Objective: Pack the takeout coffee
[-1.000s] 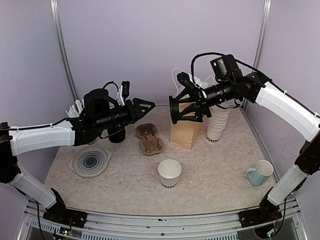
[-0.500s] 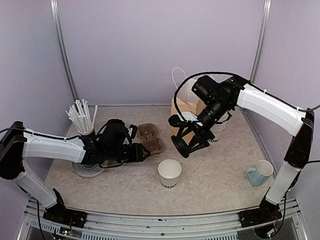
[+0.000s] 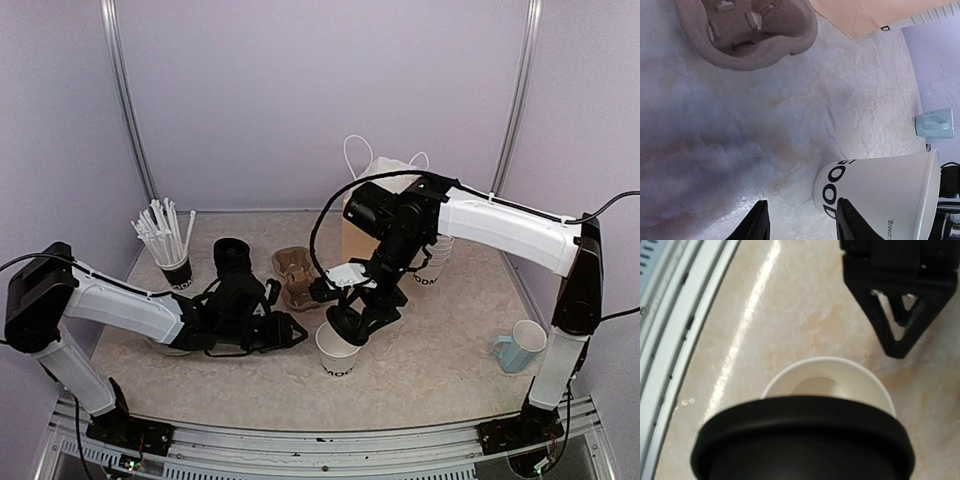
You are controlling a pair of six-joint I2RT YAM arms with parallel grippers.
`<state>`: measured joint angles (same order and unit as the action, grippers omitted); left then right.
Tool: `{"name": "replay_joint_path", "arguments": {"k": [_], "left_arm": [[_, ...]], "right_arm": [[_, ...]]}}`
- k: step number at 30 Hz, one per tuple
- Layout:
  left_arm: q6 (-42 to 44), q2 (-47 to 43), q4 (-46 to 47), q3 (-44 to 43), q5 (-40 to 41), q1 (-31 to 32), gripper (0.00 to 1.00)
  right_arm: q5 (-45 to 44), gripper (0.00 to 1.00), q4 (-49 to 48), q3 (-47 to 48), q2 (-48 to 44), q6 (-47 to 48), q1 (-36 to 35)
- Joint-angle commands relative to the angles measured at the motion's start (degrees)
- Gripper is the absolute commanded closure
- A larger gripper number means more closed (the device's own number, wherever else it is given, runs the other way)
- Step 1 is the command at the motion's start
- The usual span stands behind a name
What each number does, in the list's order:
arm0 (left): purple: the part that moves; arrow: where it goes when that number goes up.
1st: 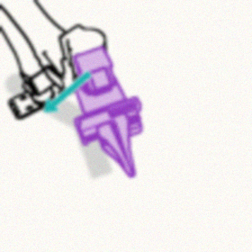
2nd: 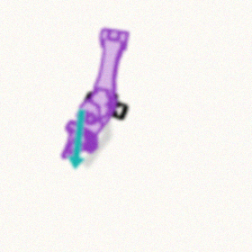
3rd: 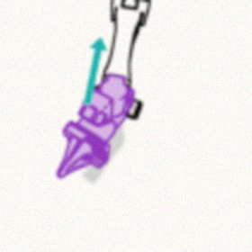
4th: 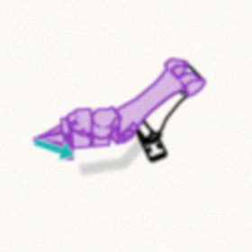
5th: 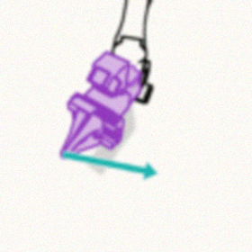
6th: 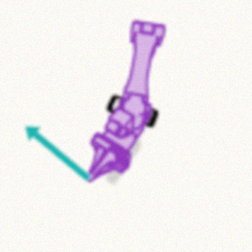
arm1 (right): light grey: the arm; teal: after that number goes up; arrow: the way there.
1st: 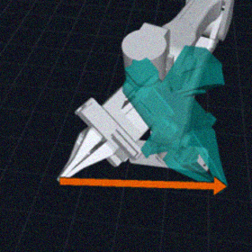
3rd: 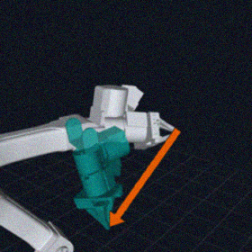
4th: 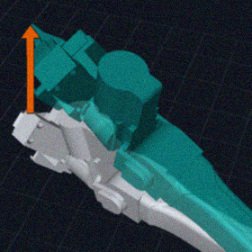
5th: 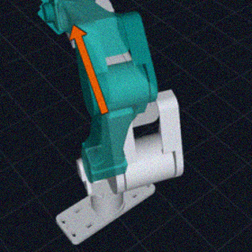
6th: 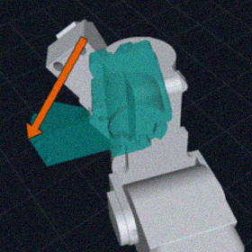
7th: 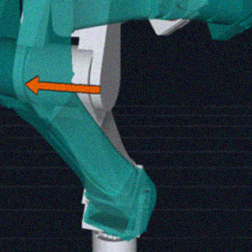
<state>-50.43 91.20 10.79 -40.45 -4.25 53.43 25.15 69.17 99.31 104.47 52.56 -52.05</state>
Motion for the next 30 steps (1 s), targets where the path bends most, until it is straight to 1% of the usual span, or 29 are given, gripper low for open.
{"name": "replay_joint_path", "arguments": {"k": [1,5,11,18,23,30], "left_arm": [[-4.9,2.0,8.0,2.3,-4.3,1.4,0.55],[-5.6,4.2,9.4,2.2,-5.5,2.2,0.55],[-5.5,5.2,10.0,1.9,-6.3,2.3,0.56],[-4.5,7.6,10.4,0.1,-8.5,2.5,0.57],[-4.3,9.0,10.6,-1.0,-8.9,2.4,0.57],[-3.8,9.6,9.7,-1.8,-8.4,2.5,0.57]], "right_arm": [[-2.8,0.31,0.6,1.0,1.2,-1.0,-1.3],[-3.5,0.31,0.2,1.5,2.2,-1.6,-1.9],[-5.0,0.31,0.2,1.9,3.8,-2.3,-2.7],[-6.0,0.31,0.1,2.2,4.9,-3.2,-3.1],[-6.3,0.31,0.0,2.3,5.5,-3.8,-3.8],[-8.9,0.31,0.5,3.1,5.0,-3.5,-4.4]]}}
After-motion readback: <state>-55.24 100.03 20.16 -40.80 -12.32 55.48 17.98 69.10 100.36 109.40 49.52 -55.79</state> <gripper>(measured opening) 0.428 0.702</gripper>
